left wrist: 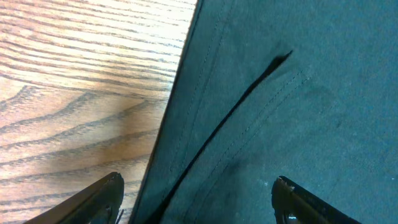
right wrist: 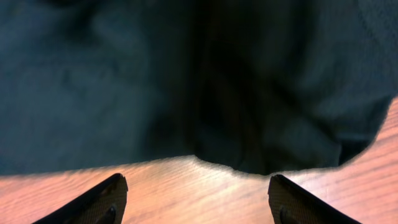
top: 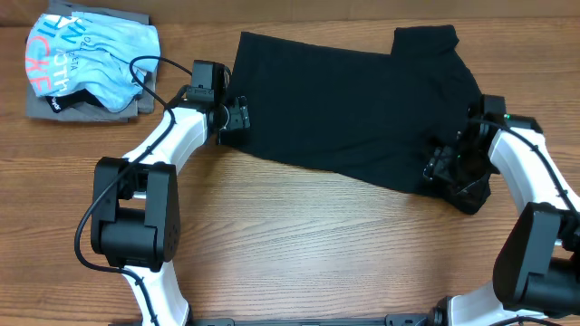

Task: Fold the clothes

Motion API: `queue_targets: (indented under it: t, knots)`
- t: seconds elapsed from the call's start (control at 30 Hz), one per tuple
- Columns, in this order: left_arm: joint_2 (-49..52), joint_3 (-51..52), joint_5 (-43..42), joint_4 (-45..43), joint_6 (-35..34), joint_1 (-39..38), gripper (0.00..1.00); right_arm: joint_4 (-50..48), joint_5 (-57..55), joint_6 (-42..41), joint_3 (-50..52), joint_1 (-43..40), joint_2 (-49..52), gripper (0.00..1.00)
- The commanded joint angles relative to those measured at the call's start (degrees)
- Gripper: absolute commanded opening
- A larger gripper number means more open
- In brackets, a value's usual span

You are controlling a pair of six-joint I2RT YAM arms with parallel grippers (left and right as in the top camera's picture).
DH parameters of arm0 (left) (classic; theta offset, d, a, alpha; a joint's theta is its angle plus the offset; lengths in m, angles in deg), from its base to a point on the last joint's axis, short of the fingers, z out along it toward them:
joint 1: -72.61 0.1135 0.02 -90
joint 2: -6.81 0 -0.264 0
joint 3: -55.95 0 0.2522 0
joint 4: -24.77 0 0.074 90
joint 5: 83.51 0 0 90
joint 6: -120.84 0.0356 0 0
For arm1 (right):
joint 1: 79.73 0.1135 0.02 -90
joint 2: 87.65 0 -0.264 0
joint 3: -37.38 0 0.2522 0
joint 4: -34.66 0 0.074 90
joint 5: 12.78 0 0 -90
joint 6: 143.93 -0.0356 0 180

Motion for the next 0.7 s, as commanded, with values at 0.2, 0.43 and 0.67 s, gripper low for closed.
queue_targets:
  t: [0.2, 0.43, 0.67]
  knots:
    - [0.72, -1.40, 0.55, 0.00, 1.11, -0.07, 0.80, -6.97, -5.79, -3.02, 1.62, -0.09, -0.13, 0.68]
    - [0.72, -1.40, 0.55, 0.02, 1.11, -0.04, 0.80, -11.72, -8.70, -3.32, 3.80, -0.15, 0.09, 0.50]
    - [0.72, -1.40, 0.57, 0.00, 1.11, -0.04, 0.80, -13.66, -13.49, -3.48, 3.54, -2.95, 0.17, 0.27]
